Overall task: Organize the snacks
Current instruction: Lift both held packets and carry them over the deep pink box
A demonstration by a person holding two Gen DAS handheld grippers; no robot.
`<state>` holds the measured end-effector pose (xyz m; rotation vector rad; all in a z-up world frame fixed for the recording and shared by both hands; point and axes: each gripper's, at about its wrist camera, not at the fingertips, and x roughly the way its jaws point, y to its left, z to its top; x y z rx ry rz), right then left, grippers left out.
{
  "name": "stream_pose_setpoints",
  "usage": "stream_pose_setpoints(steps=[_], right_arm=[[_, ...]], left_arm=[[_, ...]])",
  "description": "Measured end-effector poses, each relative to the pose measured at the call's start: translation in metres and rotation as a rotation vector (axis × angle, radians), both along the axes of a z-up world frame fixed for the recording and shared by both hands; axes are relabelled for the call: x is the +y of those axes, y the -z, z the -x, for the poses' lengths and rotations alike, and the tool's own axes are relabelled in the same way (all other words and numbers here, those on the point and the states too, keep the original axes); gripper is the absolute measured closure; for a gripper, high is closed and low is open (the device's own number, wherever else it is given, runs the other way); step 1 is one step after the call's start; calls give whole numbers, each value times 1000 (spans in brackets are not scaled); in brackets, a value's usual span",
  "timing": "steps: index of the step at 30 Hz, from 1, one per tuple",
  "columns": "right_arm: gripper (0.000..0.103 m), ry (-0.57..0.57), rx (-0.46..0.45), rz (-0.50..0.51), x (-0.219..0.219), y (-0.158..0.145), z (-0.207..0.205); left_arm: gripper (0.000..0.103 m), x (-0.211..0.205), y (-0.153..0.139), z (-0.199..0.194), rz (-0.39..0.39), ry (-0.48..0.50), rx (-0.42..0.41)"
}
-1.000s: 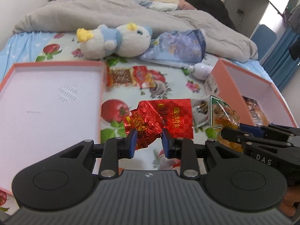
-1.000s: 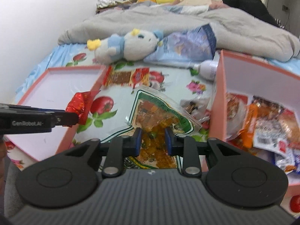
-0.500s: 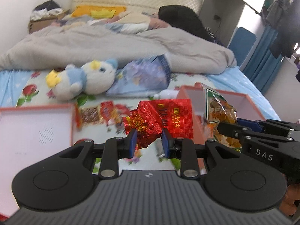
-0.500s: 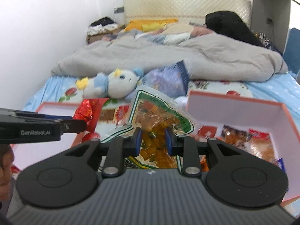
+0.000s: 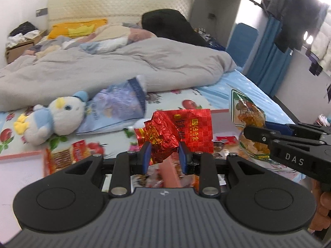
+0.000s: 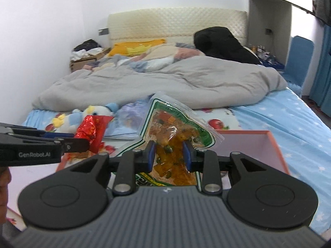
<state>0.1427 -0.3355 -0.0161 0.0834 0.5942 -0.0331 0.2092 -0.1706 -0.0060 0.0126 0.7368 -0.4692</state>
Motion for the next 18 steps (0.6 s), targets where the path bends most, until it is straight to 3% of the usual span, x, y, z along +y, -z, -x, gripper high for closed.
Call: stream_pose_setpoints(steps=[10,18], right_arm=[[68,79,127,-17,-54,46,-1],[72,104,212,-48,-79,88,-7]], left_arm=[[70,-77,40,-15,-69,105,102],[70,-111,76,-33,-127,120,195]])
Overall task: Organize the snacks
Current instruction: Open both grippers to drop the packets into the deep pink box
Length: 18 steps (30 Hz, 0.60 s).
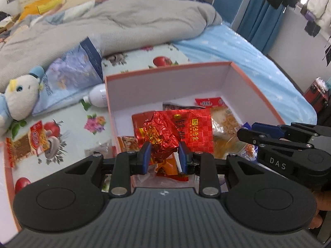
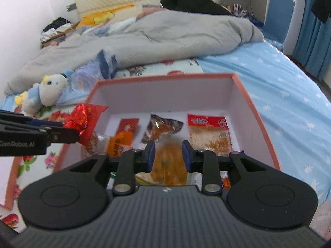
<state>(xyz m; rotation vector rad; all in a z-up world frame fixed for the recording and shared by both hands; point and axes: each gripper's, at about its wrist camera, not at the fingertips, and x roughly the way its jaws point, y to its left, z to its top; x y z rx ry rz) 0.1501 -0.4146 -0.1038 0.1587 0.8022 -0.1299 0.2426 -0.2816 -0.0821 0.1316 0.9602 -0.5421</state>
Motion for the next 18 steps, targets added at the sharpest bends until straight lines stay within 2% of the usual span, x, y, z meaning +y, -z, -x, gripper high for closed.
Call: stream_pose_setpoints(steps=[4,5,7,9,18], right_arm=[[72,6,24,-23,-11,13,-5],[72,4,27,-28,-13,16,-5],[72,3,27,-34,-16,18,-5],[72,8,26,-37,-18,20,-5],[72,19,-4,-51,-15,12,-2]], left_arm=[[68,-9,12,-7,-9,-7,32],[64,-10,14,-9,-10,-7,35],[45,-13,16,-10,-26,-2,37],[39,-15,16,-10,-37,-4,22],[39,-3,0,-7,4,-26,-6]])
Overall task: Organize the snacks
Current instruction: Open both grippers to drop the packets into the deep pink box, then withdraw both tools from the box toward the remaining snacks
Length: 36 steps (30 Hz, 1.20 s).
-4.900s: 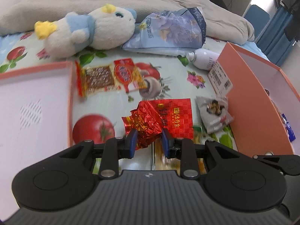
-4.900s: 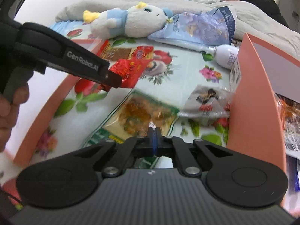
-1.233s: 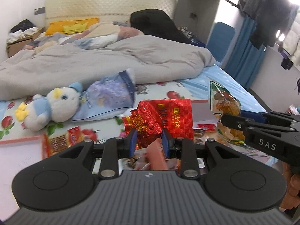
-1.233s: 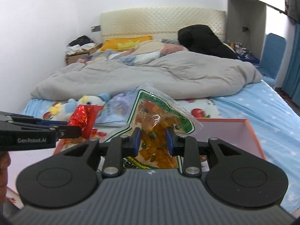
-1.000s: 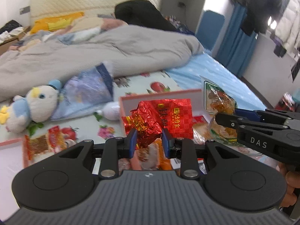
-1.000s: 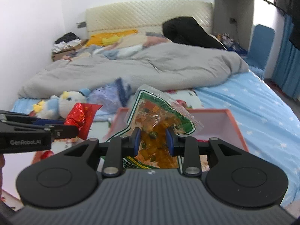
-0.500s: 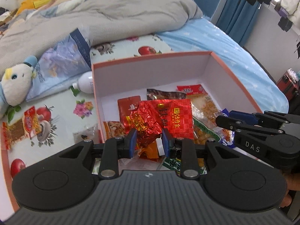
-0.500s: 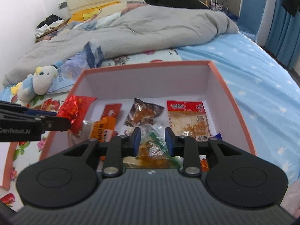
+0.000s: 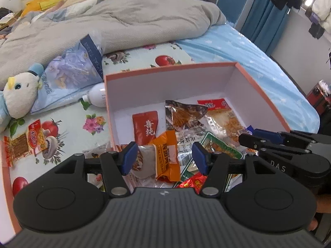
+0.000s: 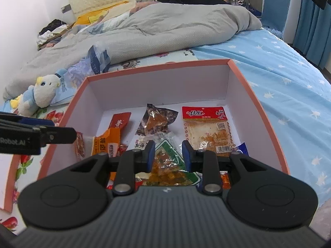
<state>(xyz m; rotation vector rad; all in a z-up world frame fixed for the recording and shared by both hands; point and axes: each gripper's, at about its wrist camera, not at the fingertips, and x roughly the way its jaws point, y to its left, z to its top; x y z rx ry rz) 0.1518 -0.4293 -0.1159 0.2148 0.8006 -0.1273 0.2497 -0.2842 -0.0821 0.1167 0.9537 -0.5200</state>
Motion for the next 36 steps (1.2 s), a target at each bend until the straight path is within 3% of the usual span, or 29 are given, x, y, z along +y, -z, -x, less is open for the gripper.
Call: stream_pose_setpoints(steps=[18,23,26,36], right_arm=[[72,8,-187,21,45,-69,28],[72,-14,-214,31,67,-80,37],[72,-20,-230,36,79,-83,43],[72,-53,-236,66,121,-82,52]], left_arm=[[35,67,-68,36,86,-55,-150],[35,92,-75,47,114,-82,-169],[24,108,-77,54,124,-102,-182],[18,160,-77,75,125,-171,-243]])
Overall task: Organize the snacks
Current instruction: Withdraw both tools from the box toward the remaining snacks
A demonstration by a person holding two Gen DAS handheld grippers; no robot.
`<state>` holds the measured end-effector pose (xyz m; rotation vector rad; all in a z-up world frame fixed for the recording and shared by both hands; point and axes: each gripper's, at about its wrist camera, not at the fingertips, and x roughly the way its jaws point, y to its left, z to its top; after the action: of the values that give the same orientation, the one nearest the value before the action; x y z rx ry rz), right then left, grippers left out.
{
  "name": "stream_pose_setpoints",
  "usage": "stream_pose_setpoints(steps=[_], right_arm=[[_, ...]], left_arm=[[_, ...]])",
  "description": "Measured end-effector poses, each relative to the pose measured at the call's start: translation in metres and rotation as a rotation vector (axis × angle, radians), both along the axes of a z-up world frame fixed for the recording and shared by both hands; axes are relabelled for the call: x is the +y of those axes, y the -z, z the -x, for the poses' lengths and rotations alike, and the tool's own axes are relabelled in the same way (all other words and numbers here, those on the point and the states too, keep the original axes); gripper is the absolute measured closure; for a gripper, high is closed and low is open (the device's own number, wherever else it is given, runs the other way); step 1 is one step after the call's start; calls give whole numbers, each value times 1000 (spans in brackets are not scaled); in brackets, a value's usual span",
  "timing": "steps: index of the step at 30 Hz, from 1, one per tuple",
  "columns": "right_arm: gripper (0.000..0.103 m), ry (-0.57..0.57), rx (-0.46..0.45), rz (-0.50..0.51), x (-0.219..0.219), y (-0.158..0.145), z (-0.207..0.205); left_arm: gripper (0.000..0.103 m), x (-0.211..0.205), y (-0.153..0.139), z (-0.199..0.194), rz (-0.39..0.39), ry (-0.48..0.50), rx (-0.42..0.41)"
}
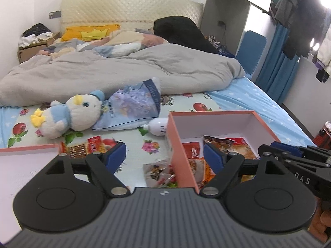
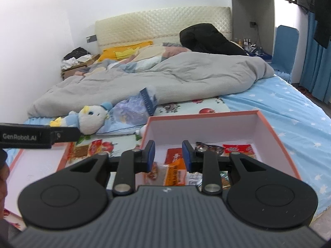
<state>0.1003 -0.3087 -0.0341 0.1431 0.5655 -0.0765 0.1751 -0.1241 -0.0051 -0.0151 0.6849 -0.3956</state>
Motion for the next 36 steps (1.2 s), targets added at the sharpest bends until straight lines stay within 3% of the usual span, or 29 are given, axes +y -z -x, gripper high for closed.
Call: stream_pose_setpoints(steps=[13,20,30,36], right_arm=[[72,-67,5,14,61,7,-2],[72,-102,21,106,100,20,-2],[71,-140,53,127,145,44,7],[71,-103,97,100,166,65,14]], left_arm=[[17,75,7,8,17,-98,10],[17,116,21,6,56,-162,53],[17,154,42,20,30,-159,67],[17,178,54,27,20,-117,106]])
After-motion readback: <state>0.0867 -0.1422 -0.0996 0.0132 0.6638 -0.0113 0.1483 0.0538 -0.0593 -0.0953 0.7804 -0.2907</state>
